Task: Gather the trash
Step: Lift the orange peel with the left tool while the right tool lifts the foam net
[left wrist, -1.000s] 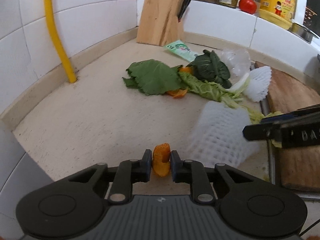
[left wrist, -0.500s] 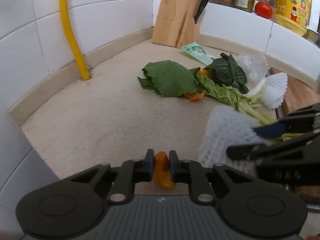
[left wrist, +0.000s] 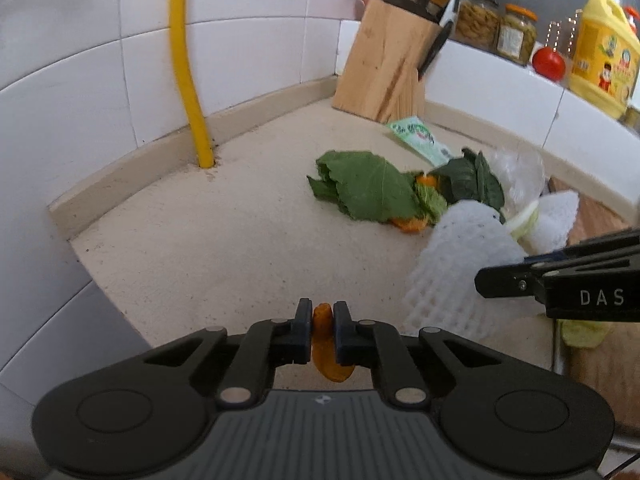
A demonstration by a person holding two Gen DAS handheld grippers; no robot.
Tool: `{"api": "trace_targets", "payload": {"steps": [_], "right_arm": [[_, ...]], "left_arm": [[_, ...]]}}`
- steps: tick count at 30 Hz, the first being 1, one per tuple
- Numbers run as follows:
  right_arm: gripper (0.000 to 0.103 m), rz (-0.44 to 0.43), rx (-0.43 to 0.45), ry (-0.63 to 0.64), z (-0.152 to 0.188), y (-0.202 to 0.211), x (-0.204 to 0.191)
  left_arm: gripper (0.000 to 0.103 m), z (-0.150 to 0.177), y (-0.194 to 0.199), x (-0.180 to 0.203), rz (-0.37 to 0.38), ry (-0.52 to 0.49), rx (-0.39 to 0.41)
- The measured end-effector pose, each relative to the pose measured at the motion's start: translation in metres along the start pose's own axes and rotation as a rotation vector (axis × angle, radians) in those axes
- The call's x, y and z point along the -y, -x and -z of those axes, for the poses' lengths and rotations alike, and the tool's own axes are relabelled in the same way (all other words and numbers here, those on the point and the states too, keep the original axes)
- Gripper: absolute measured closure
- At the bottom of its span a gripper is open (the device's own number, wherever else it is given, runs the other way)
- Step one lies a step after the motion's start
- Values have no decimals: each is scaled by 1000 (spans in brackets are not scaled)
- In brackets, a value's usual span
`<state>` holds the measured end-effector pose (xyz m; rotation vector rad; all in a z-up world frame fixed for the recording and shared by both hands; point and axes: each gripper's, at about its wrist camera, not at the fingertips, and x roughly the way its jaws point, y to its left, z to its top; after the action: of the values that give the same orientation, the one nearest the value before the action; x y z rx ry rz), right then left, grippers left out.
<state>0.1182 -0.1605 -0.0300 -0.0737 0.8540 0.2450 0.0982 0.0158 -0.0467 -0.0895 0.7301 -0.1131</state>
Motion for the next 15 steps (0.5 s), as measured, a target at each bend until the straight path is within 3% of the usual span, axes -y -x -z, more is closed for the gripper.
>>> {"api": "trace_targets", "payload": {"steps": [15], "right_arm": [[83,47,72,-45,-5,17,5]], "left_arm": [[96,-5,14,-4,24,17,33]]}}
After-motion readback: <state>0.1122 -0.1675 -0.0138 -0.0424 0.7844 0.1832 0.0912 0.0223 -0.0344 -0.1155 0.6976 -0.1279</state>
